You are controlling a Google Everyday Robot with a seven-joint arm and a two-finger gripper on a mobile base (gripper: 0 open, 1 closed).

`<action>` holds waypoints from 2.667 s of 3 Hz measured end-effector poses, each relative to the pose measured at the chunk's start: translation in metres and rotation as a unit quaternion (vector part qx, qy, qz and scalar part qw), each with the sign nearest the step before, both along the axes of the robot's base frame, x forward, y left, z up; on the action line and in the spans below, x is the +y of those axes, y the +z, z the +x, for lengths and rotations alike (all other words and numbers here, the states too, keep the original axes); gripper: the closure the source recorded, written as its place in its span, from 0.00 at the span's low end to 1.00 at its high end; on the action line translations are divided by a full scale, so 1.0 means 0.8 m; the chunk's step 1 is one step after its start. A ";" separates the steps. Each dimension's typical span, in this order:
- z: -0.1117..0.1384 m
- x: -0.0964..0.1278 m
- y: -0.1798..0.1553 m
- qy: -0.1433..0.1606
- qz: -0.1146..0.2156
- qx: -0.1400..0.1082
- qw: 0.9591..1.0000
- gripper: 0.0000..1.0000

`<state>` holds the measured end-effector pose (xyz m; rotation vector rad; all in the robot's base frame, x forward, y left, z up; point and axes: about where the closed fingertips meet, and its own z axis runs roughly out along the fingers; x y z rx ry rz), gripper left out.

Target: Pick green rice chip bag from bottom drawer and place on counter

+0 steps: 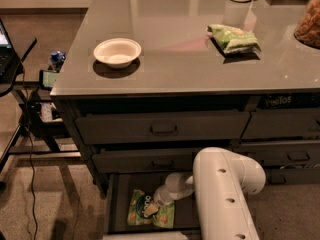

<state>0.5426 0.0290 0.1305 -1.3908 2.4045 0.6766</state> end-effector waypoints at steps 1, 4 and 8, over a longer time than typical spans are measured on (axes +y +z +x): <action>0.000 0.000 0.000 0.000 0.000 0.000 1.000 0.89; 0.000 0.001 0.017 -0.008 0.021 0.010 1.000 1.00; -0.008 -0.037 0.125 -0.034 0.033 0.019 0.999 1.00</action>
Offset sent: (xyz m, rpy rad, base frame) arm 0.0000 0.0000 0.0000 0.0000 0.0000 0.0000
